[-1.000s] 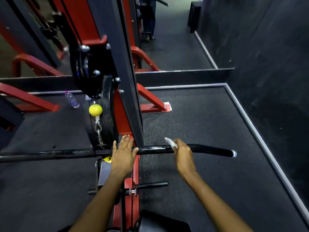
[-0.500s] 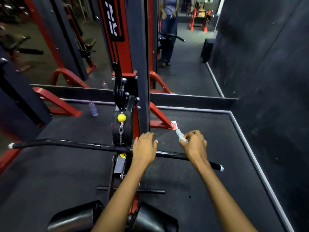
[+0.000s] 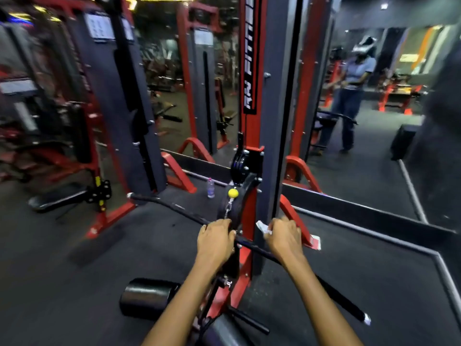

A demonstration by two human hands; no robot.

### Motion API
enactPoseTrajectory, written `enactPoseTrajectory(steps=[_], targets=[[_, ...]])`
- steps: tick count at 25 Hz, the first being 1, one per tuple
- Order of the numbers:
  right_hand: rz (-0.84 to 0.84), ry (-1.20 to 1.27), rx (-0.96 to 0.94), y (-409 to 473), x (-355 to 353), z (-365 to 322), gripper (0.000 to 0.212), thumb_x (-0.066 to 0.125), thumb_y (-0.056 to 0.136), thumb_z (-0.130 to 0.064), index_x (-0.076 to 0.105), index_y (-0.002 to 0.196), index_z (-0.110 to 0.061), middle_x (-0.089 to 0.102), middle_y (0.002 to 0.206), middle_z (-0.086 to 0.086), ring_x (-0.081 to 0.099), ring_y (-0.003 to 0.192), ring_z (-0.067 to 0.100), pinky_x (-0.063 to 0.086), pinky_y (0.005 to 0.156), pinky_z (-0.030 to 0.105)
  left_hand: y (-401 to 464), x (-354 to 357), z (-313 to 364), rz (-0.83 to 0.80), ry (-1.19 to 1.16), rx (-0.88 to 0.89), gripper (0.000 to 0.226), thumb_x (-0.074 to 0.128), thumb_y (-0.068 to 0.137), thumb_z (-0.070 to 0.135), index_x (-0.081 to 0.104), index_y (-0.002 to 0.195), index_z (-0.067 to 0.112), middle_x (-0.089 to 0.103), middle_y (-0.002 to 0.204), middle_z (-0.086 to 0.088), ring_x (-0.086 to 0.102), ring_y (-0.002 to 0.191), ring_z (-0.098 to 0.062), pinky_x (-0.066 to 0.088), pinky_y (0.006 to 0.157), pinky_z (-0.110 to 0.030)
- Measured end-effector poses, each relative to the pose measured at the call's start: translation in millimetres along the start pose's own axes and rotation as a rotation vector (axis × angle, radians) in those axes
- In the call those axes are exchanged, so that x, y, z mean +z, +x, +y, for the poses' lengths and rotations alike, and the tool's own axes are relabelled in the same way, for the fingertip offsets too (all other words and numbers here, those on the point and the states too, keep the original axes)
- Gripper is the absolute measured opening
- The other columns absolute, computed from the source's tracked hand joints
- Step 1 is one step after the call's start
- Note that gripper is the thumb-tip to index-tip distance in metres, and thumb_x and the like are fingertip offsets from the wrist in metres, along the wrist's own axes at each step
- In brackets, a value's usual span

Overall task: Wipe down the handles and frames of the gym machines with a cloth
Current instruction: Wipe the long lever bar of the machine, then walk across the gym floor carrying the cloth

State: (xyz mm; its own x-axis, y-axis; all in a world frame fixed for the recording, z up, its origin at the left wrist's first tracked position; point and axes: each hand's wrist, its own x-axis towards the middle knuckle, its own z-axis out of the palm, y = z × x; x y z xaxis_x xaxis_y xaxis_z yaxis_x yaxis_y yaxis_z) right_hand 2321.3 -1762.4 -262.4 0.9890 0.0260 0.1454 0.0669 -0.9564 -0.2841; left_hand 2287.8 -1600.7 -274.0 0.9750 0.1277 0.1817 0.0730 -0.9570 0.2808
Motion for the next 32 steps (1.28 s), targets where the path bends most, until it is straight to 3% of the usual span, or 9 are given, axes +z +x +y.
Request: enactPoseTrajectory(steps=[7, 21, 27, 30, 32], targets=[[-0.120, 0.081, -0.363, -86, -5, -75, 0.044, 0.045, 0.093, -0.048, 0.064, 0.112, -0.013, 0.055, 0.120, 0.011, 0.047, 0.116, 0.032, 0.038, 0.093, 0.038, -144, -57, -37, 0.122, 0.091, -0.350, 0.041, 0.041, 0.100, 0.034, 0.045, 0.138, 0.021, 0.051, 0.140, 0.003, 0.047, 0.127, -0.019, 0.029, 0.107, -0.034], [-0.345, 0.270, -0.918, -345, -6, -301, 0.050, 0.044, 0.092, -0.055, 0.065, 0.104, -0.011, 0.054, 0.118, 0.009, 0.047, 0.115, 0.031, 0.036, 0.095, 0.039, -438, -184, -182, 0.293, 0.239, -0.936, 0.036, 0.041, 0.098, 0.034, 0.052, 0.130, 0.021, 0.056, 0.133, 0.004, 0.052, 0.121, -0.018, 0.031, 0.104, -0.033], [-0.443, 0.375, -1.009, -519, -14, -400, 0.033, 0.049, 0.093, -0.038, 0.065, 0.103, -0.011, 0.054, 0.116, 0.009, 0.047, 0.113, 0.031, 0.035, 0.091, 0.035, -608, -253, -267, 0.254, 0.323, -1.071, 0.038, 0.040, 0.100, 0.035, 0.048, 0.134, 0.021, 0.053, 0.136, 0.003, 0.050, 0.124, -0.019, 0.030, 0.107, -0.034], [-0.505, 0.406, -1.014, -610, -22, -452, 0.029, 0.050, 0.092, -0.036, 0.061, 0.078, -0.013, 0.054, 0.112, 0.010, 0.048, 0.110, 0.032, 0.035, 0.089, 0.035, -697, -291, -310, 0.227, 0.353, -1.123, 0.039, 0.039, 0.100, 0.036, 0.047, 0.135, 0.021, 0.053, 0.135, 0.002, 0.050, 0.124, -0.021, 0.030, 0.107, -0.036], [-0.534, 0.430, -1.020, -666, -27, -489, 0.045, 0.050, 0.092, -0.043, 0.042, 0.056, -0.017, 0.053, 0.101, 0.010, 0.049, 0.106, 0.034, 0.035, 0.085, 0.035, -754, -310, -339, 0.220, 0.343, -1.157, 0.039, 0.040, 0.100, 0.036, 0.047, 0.135, 0.021, 0.053, 0.135, 0.001, 0.050, 0.124, -0.022, 0.030, 0.108, -0.036]])
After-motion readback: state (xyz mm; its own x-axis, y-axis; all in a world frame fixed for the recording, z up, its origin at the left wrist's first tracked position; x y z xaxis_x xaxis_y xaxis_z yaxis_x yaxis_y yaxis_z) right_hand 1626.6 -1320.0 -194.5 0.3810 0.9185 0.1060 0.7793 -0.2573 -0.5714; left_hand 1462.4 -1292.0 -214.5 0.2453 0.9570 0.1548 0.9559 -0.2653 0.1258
